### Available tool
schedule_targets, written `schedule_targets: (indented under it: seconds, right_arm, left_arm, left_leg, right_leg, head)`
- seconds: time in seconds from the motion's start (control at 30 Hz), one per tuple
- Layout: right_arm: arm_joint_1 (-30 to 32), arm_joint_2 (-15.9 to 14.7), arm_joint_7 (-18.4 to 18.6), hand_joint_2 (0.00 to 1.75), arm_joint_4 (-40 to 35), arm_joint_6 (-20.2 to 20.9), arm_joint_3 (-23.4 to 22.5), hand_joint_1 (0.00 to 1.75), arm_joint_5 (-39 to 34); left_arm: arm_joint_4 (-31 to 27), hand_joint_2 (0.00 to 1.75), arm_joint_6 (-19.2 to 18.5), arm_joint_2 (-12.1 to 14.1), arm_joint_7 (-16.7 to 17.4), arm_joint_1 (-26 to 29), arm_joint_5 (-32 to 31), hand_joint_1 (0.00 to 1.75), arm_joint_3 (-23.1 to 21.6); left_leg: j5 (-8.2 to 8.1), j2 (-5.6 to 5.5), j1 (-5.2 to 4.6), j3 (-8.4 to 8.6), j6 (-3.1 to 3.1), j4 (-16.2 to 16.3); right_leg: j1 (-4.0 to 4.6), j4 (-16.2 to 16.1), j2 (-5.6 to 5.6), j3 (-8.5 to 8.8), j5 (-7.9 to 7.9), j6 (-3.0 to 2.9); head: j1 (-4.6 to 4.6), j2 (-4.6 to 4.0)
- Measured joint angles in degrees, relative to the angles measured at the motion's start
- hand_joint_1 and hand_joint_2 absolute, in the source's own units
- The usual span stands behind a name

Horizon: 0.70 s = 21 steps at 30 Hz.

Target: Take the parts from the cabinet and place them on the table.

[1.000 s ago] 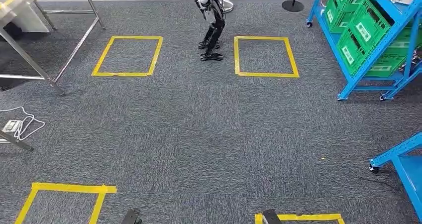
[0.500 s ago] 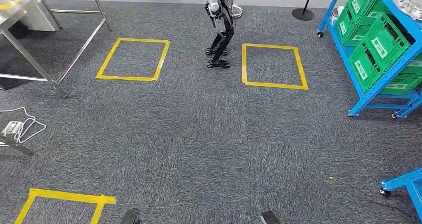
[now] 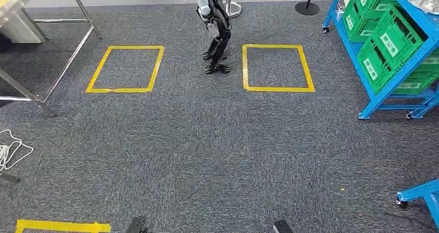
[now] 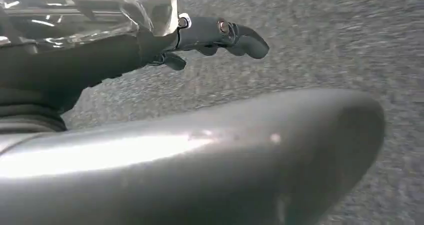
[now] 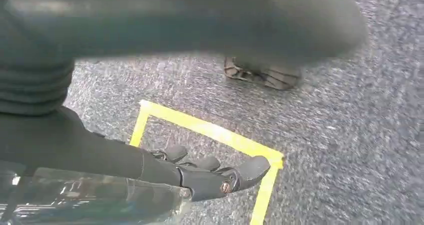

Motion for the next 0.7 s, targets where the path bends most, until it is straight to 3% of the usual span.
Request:
schedule_targets:
  seconds: [0.03,0.07,0.1,0.13,0.17,0.47,0.5,0.7]
  right_arm:
    - [0.0,0.0,0.6,1.75,0.1,0.0,0.0,0.0,-0.7]
    - [0.0,0.0,0.5,1.75,0.0,-0.1,0.0,0.0,-0.7]
    - [0.0,0.0,0.2,1.75,0.1,-0.1,0.0,0.0,-0.9]
    - [-0.2,0.0,0.0,1.75,0.0,-0.1,0.0,0.0,-1.0]
    - [-0.2,0.0,-0.1,1.75,0.0,-0.1,0.0,0.0,-1.1]
    - [-0.2,0.1,-0.5,1.75,0.0,-0.2,0.0,0.0,-1.1]
    - [-0.2,0.2,-0.5,0.0,0.0,-0.2,0.0,0.0,-1.1]
    - [-0.2,0.2,-1.2,0.0,-0.1,-0.3,0.0,0.0,-1.1]
  left_arm:
    - [0.0,0.0,0.0,0.0,0.0,0.0,-0.2,0.0,0.0]
    - [0.0,0.0,0.0,0.0,0.0,0.0,-0.2,0.0,0.0]
    - [0.0,0.0,0.0,0.0,0.0,0.0,-0.2,0.0,0.0]
    - [0.0,0.0,0.0,0.0,0.0,-0.1,-0.2,0.0,0.0]
    - [0.0,0.0,0.0,0.0,0.0,-0.1,-0.1,0.0,0.0]
    - [0.0,0.0,0.0,0.0,-0.2,0.0,-0.1,0.0,0.0]
    - [0.0,0.0,0.0,0.0,-0.2,0.0,-0.1,0.0,0.0]
    - [0.0,0.0,0.0,0.0,-0.4,0.0,0.0,0.0,0.0]
  left_leg:
    - [4.39,0.04,0.38,-2.67,-0.34,-8.4]
    - [9.85,0.13,0.49,-1.31,-0.39,-14.1]
    - [11.3,0.2,0.45,-0.97,-0.69,-16.3]
    - [10.85,0.0,0.26,-0.84,-0.94,-16.7]
    - [10.91,0.0,0.2,-1.08,-0.46,-16.5]
    - [10.6,-0.34,-0.1,-1.07,-0.07,-16.5]
    - [10.59,-0.35,-0.1,-1.07,-0.07,-16.5]
    - [10.54,-0.36,-0.19,-1.01,0.0,-16.5]
  right_leg:
    - [0.31,0.0,0.92,4.2,-3.04,-0.85]
    - [0.32,-0.1,0.99,5.1,-3.68,-0.8]
    - [0.56,-0.2,1.06,4.86,-4.0,-0.82]
    - [0.94,-0.2,1.3,5.25,-4.38,-0.68]
    - [0.91,-0.2,1.3,5.18,-4.53,-0.52]
    - [0.66,-0.8,1.08,5.29,-4.81,-0.08]
    - [0.65,-0.8,1.08,5.31,-4.83,-0.04]
    - [0.54,-0.8,1.06,5.42,-4.9,0.1]
  head:
    - [-0.02,0.0]
    - [0.0,0.0]
    - [0.02,-0.02]
    - [-0.09,0.0]
    - [0.0,0.0]
    - [-0.02,0.0]
    - [-0.02,0.0]
    - [-0.02,0.0]
